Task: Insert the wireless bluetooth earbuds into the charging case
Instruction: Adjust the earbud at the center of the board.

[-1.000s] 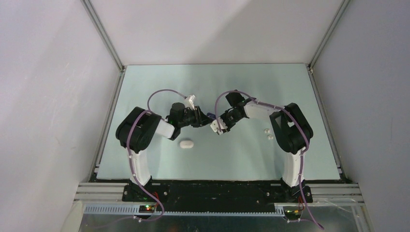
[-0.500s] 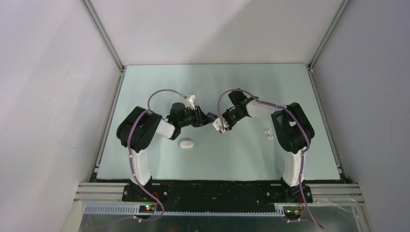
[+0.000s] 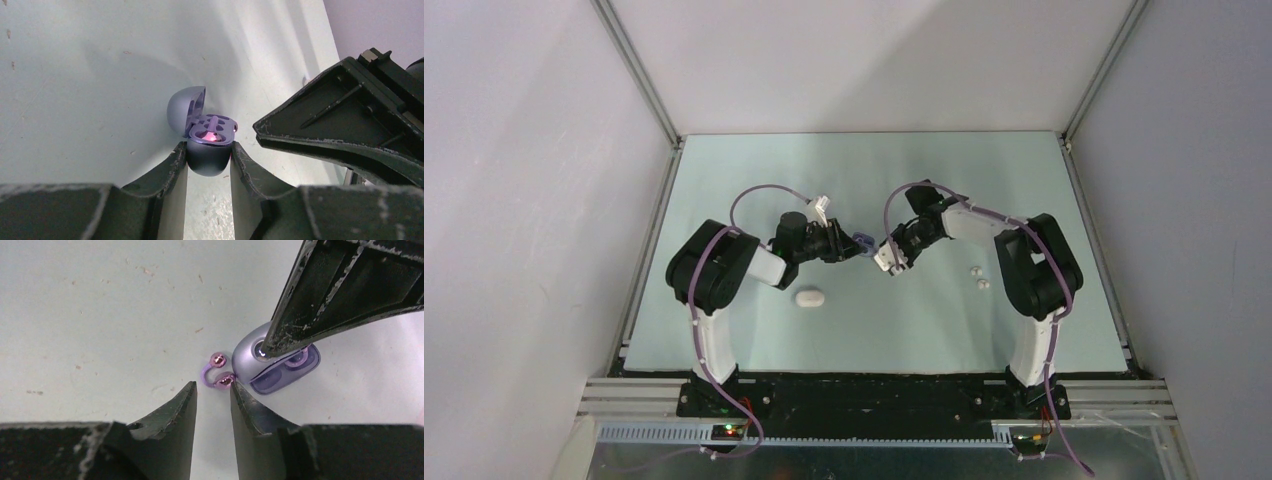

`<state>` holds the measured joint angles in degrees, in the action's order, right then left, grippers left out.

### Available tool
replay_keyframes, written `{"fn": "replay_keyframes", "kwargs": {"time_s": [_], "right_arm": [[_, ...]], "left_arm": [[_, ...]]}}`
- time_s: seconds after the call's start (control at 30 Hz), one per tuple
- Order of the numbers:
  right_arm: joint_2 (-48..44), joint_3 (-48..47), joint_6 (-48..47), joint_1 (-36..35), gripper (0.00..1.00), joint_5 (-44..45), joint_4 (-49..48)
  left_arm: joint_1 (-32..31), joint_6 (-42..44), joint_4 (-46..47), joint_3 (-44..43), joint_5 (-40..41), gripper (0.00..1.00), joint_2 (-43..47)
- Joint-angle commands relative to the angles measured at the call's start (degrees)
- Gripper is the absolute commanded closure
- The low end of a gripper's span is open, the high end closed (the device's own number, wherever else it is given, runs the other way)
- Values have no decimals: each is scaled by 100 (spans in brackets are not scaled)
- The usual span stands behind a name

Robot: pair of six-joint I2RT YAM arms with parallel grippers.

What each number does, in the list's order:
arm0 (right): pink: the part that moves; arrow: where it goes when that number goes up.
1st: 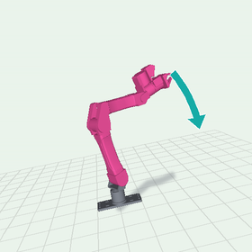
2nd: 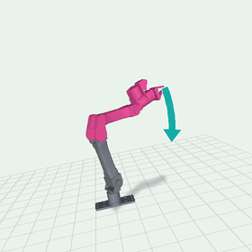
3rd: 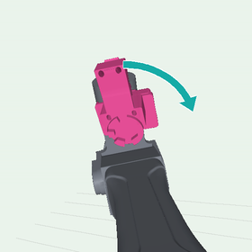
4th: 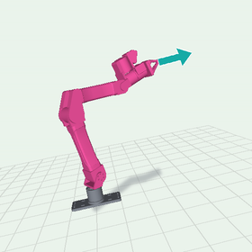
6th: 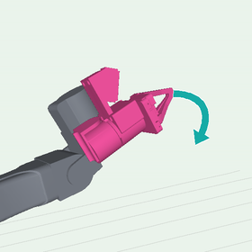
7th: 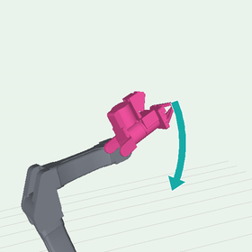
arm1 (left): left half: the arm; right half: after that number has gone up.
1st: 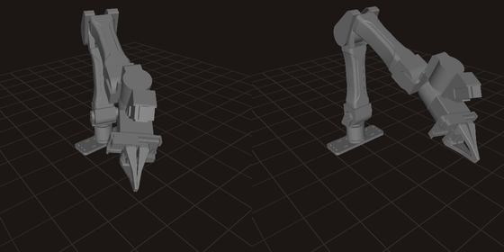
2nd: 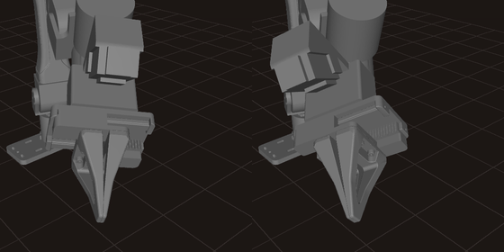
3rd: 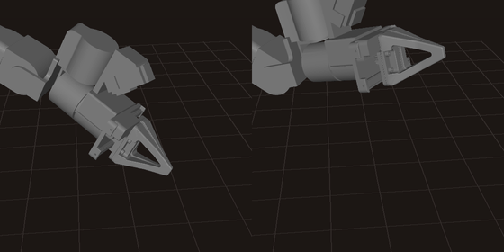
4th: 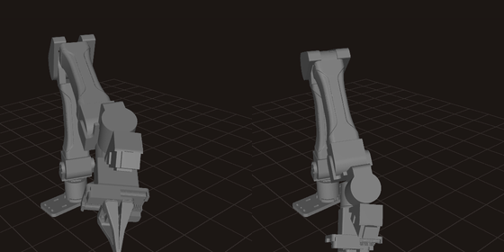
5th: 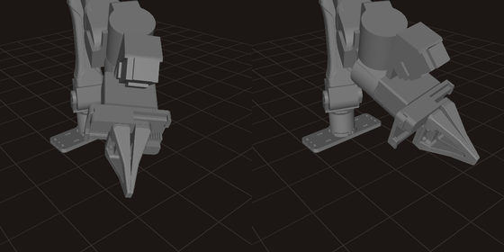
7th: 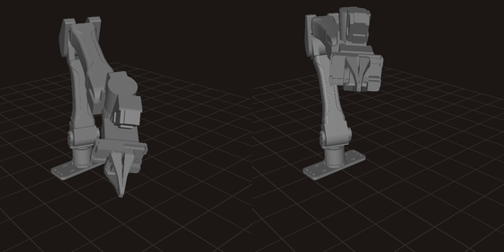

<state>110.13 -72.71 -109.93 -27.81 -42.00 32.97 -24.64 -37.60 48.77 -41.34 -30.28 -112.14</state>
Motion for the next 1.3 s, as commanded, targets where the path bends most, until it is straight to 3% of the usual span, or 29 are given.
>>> {"fn": "replay_keyframes", "kwargs": {"time_s": [0.0, 0.5, 1.03, 1.27], "right_arm": [[-112, 104, -286, 66, 63, 44, -87], [125, 643, -112, 22, 57, 24, -1699], [182, 672, -419, 59, 55, -168, -1535], [23, 705, 600, -32, 54, -290, -2208]], "left_arm": [[-34, 17, -43, -132, 18, 100, -111], [-14, -60, -87, -213, -13, 100, -225], [-14, -127, -66, -271, -24, 100, -351], [-14, -137, -61, -266, -28, 100, -356]]}}
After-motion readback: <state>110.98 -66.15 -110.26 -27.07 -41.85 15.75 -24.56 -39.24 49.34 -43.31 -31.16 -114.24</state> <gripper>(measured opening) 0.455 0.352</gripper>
